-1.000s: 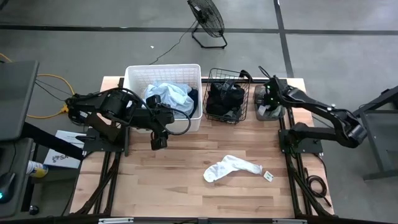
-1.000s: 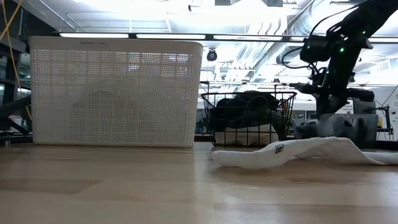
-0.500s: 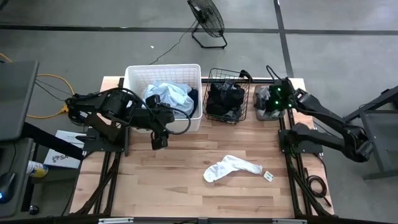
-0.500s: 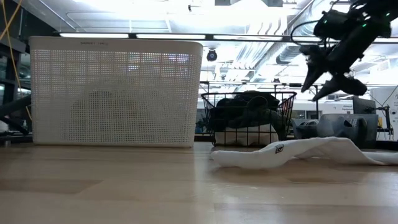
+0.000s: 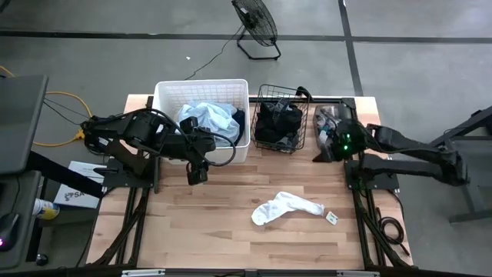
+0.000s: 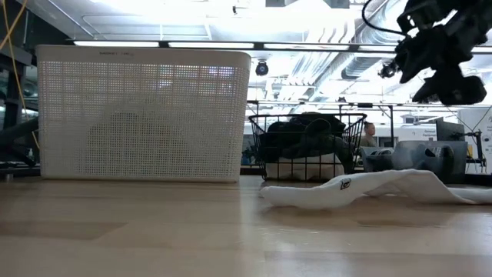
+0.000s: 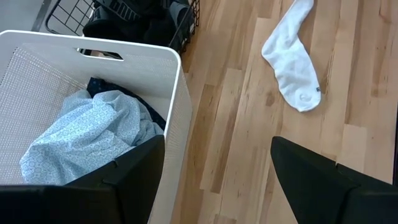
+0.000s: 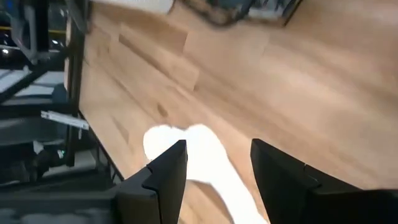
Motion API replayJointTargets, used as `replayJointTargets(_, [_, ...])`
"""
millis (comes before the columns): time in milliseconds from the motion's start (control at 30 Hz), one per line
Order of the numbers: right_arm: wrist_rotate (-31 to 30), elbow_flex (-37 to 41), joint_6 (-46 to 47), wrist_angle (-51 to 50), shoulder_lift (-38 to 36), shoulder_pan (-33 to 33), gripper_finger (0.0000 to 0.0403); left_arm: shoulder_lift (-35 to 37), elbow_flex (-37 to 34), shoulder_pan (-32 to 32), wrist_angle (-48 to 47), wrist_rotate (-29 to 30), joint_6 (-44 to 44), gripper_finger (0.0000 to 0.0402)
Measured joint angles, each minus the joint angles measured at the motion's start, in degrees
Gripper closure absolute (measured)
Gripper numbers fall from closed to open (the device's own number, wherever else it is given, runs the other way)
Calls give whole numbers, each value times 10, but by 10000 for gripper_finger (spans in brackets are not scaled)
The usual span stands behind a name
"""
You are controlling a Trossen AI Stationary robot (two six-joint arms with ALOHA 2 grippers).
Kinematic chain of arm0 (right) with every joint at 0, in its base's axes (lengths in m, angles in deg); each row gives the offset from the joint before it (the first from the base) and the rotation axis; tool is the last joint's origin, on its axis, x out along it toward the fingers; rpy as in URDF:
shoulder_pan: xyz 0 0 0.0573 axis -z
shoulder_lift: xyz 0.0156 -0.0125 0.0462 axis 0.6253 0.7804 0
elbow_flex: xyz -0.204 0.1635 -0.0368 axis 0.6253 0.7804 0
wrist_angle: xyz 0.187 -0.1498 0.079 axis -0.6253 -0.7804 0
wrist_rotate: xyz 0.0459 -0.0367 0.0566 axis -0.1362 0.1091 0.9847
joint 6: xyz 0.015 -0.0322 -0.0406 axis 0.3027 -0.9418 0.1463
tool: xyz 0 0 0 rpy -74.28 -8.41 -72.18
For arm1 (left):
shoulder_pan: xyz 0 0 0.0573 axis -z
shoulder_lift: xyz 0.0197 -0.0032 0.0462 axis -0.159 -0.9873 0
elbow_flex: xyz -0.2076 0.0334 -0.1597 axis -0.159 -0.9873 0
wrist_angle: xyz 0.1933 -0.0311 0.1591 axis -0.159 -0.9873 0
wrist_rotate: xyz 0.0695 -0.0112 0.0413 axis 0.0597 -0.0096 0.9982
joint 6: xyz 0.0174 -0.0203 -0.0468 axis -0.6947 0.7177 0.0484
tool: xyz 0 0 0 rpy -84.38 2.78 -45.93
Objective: Pick & Place Cloths
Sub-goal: Put the white sock into the black bin
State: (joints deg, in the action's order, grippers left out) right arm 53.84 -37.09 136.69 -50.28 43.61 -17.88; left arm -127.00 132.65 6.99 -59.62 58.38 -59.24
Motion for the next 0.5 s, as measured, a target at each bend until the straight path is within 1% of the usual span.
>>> replayJointTargets(267, [-109, 0, 181, 21, 17, -202, 233, 0, 0, 0, 0, 0, -18, 113])
replayJointTargets(367, [-158, 0, 237, 65, 43, -274, 233, 0, 0, 0, 0, 0, -34, 113])
replayJointTargets(500, [-213, 0, 284, 132, 101, -354, 233, 0, 0, 0, 0, 0, -46, 113])
